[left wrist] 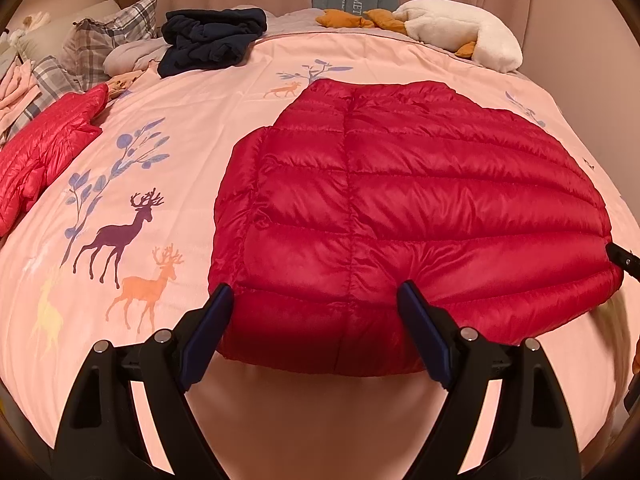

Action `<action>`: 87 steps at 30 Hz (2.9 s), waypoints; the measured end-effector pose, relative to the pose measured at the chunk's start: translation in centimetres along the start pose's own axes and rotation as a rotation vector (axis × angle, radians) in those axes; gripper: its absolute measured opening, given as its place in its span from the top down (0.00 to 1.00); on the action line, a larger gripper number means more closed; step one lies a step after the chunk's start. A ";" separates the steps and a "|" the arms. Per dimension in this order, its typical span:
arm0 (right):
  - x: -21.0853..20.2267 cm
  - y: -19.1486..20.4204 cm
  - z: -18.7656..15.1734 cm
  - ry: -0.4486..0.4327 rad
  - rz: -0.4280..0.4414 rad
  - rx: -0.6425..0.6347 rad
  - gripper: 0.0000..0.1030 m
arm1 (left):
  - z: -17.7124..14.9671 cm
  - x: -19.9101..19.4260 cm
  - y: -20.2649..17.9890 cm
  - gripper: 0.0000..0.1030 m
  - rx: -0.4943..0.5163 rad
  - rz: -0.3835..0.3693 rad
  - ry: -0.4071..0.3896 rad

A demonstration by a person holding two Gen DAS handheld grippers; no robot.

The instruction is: Fold large clothes

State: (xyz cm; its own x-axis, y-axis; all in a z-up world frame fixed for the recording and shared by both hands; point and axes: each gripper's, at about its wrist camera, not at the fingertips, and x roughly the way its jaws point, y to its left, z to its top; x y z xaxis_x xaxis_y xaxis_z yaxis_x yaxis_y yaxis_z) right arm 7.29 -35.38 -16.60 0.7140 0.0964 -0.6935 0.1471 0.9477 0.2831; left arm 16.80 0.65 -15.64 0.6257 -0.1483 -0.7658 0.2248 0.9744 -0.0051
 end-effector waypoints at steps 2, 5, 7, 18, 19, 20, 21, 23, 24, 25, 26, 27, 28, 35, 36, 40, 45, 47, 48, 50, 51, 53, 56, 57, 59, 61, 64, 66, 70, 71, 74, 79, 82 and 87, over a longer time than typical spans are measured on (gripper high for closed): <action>0.0 0.0 0.0 0.000 -0.002 0.001 0.45 | 0.0 0.0 0.0 0.18 0.000 0.000 0.001; 0.0 0.0 -0.1 0.000 -0.002 0.003 0.45 | 0.0 0.0 0.0 0.18 0.000 0.000 0.001; -0.1 0.0 -0.1 0.000 -0.004 0.004 0.45 | 0.0 0.0 0.0 0.18 0.000 0.001 0.001; -0.3 -0.2 -0.3 0.001 -0.007 0.011 0.45 | 0.0 0.0 0.0 0.18 0.000 0.000 0.001; -0.3 -0.2 -0.3 0.001 -0.007 0.013 0.45 | -0.1 0.0 0.1 0.18 -0.001 0.000 0.002; -0.3 -0.3 -0.3 0.001 -0.007 0.015 0.45 | 0.0 0.0 0.1 0.18 -0.001 0.000 0.002; -0.3 -0.3 -0.3 0.000 -0.008 0.014 0.45 | -0.1 0.0 0.1 0.18 -0.001 0.000 0.003; -0.3 -0.3 -0.3 0.001 -0.007 0.014 0.45 | -0.3 0.0 0.2 0.18 -0.003 0.000 0.004; -0.3 -0.3 -0.3 0.001 -0.007 0.014 0.45 | -0.4 0.0 0.3 0.18 -0.003 0.000 0.004; -0.4 -0.4 -0.3 0.000 -0.006 0.017 0.45 | -0.4 0.0 0.3 0.18 -0.002 0.000 0.004; -0.5 -0.5 -0.3 0.000 -0.006 0.020 0.45 | -0.4 0.0 0.3 0.18 -0.003 0.000 0.004; -0.5 -0.5 -0.3 -0.001 -0.004 0.023 0.45 | -0.4 0.0 0.3 0.18 -0.003 0.000 0.004; -0.7 -0.7 -0.3 -0.005 0.003 0.031 0.45 | -0.4 0.0 0.3 0.18 -0.004 0.000 0.004; -1.9 -2.4 1.5 -0.080 0.052 0.123 0.33 | -0.6 -0.4 0.8 0.18 -0.009 0.006 0.007; -1.9 -2.5 1.9 -0.085 0.053 0.130 0.33 | -0.5 -0.5 0.8 0.18 -0.009 0.007 0.006; -0.9 -2.7 4.3 -0.096 0.057 0.136 0.25 | -0.2 -1.0 0.6 0.18 0.001 0.017 -0.005; 2.0 -2.9 6.4 -0.040 0.073 0.161 0.23 | 0.2 -0.9 0.6 0.18 -0.001 0.021 0.001; 3.5 -3.1 6.7 0.011 0.076 0.180 0.33 | 0.2 -0.8 0.5 0.18 -0.002 0.021 0.003; 4.2 -3.0 6.8 0.038 0.073 0.179 0.39 | 0.2 -0.8 0.5 0.18 -0.001 0.022 0.004; 4.9 -2.4 6.8 0.066 0.043 0.150 0.44 | 0.2 -0.7 0.5 0.18 0.000 0.024 0.008; 5.1 -2.2 6.8 0.070 0.032 0.130 0.46 | 0.2 -0.7 0.4 0.18 0.000 0.023 0.009; 5.3 -1.8 6.9 0.077 0.003 0.105 0.49 | 0.3 -0.6 0.5 0.18 0.001 0.023 0.010; 5.7 -2.2 6.8 0.082 0.010 0.148 0.49 | 0.3 -0.6 0.4 0.18 -0.001 0.023 0.010; 5.7 -2.5 6.7 0.083 0.018 0.167 0.49 | 0.3 -0.6 0.4 0.18 -0.001 0.023 0.010; 5.7 -2.8 6.6 0.082 0.027 0.192 0.48 | 0.3 -0.7 0.4 0.18 -0.001 0.025 0.010; 5.0 -3.0 6.6 0.066 0.022 0.210 0.48 | 0.4 -1.0 0.3 0.18 0.001 0.027 0.006; 3.1 -2.7 6.8 0.006 -0.011 0.195 0.44 | 0.4 -1.8 0.3 0.18 0.003 0.018 -0.010; 1.4 -2.1 6.6 -0.034 -0.026 0.151 0.40 | 0.6 -2.4 0.1 0.18 0.007 0.013 -0.026; -1.0 -0.5 5.4 -0.078 -0.044 0.047 0.34 | 1.0 -3.1 -0.5 0.18 0.013 -0.001 -0.049; -1.5 0.0 4.9 -0.085 -0.051 0.020 0.33 | 1.1 -3.2 -0.8 0.18 0.017 -0.004 -0.053; -2.6 1.2 3.1 -0.098 -0.062 -0.044 0.33 | 1.1 -3.1 -1.5 0.18 0.024 -0.014 -0.053; -3.7 3.3 0.8 -0.129 -0.037 -0.110 0.31 | 0.8 -2.9 -3.1 0.18 0.041 -0.037 -0.049; -4.1 5.1 0.4 -0.162 -0.006 -0.153 0.28 | 0.9 -2.8 -4.0 0.18 0.050 -0.052 -0.052; -3.1 7.9 1.6 -0.174 0.042 -0.175 0.28 | 1.7 -2.9 -6.3 0.18 0.083 -0.064 -0.079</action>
State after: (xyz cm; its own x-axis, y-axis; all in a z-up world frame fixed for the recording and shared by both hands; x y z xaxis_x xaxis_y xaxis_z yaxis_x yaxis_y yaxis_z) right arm 7.33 -28.71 -11.11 0.8265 0.0974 -0.5545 0.0049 0.9837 0.1800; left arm 14.80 -5.36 -12.33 0.6643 -0.2263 -0.7124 0.3256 0.9455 0.0033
